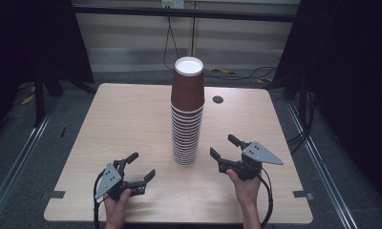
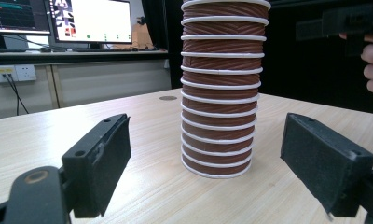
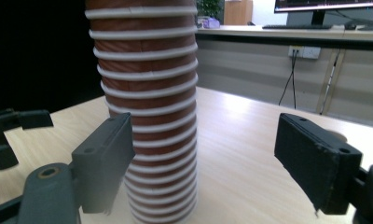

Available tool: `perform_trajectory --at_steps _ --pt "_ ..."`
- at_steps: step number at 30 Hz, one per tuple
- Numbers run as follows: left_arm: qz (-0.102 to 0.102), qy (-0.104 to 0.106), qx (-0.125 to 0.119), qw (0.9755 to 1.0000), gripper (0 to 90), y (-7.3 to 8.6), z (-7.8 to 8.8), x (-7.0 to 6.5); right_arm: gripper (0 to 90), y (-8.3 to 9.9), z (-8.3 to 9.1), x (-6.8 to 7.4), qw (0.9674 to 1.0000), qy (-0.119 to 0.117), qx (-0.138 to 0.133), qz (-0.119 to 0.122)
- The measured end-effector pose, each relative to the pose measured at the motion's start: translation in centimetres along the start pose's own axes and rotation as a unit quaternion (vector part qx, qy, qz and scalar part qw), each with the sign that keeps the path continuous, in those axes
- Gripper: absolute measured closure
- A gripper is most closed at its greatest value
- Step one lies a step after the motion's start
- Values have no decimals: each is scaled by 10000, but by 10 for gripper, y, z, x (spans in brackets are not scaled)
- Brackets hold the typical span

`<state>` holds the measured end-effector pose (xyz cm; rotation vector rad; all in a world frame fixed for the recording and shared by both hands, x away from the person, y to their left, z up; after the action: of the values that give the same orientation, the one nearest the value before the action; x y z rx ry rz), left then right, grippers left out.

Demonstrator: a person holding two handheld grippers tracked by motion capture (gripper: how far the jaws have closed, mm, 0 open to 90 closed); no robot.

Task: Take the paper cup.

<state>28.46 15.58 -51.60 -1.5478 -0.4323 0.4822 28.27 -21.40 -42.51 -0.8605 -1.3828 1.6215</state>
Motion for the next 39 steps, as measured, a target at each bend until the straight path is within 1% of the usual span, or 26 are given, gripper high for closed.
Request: perform_trajectory --at_steps 1,3,4,6,8,9,11,12,17,19,21,22,24,26,28,31,33,34,36,39 --pt "1 -1 0 10000 159 0 0 0 195 -3 -1 1 10000 -9 4 16" --pt "-24 4 24 10000 159 0 0 0 196 -9 -4 1 9999 -165 -16 -33" --pt "-23 4 24 10000 159 0 0 0 198 -11 -4 2 9997 -209 -19 -114" --pt "-24 11 29 10000 159 0 0 0 197 -17 -7 2 9994 -309 -79 -119" --pt "-3 -1 2 10000 159 0 0 0 191 -22 -8 3 9991 -360 -139 -169" --pt "-20 2 20 10000 159 0 0 0 191 -25 -8 3 9989 -413 -178 -162" --pt "1 5 6 10000 159 0 0 0 179 -31 -9 3 9987 -436 -188 -199" --pt "-3 -2 3 10000 159 0 0 0 179 -35 -10 4 9985 -491 -205 -158" --pt "-24 3 24 10000 159 0 0 0 187 -50 -14 5 9973 -685 -220 -175" --pt "-24 2 24 10000 159 0 0 0 196 -56 -15 5 9968 -748 -215 -158" --pt "-25 10 31 10000 159 0 0 0 198 -61 -16 4 9968 -753 -240 -127" --pt "3 -2 -1 10000 159 0 0 0 201 -65 -17 4 9964 -802 -231 -117" --pt "-23 2 24 10000 159 0 0 0 201 -71 -17 3 9962 -832 -259 -85" --pt "-23 2 25 10000 159 0 0 0 201 -78 -17 3 9958 -883 -223 -32" --pt "-23 2 25 10000 159 0 0 0 207 -86 -17 2 9947 -998 -262 -50" --pt "-22 2 24 10000 159 0 0 0 213 -99 -18 3 9937 -1082 -293 47" --pt "-23 3 24 10000 159 0 0 0 219 -107 -20 4 9930 -1142 -273 108" --pt "-22 2 25 10000 159 0 0 0 237 -111 -21 4 9926 -1180 -251 141" --pt "-23 2 25 10000 159 0 0 0 238 -120 -25 6 9905 -1345 -195 194" --pt "-1 -7 4 10000 159 0 0 0 221 -131 -28 8 9904 -1344 -207 242"
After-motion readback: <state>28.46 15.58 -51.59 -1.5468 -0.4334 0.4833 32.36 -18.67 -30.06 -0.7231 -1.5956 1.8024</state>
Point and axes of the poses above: each handheld gripper's, and its own axes: z roughly backward along the jaws, y roughly out of its underside, x roughly to its left, the point moved 1 cm from there along -z, roughly forward along the jaws, and after that the axes turned 8 degrees about y, right-handed, at the moved point
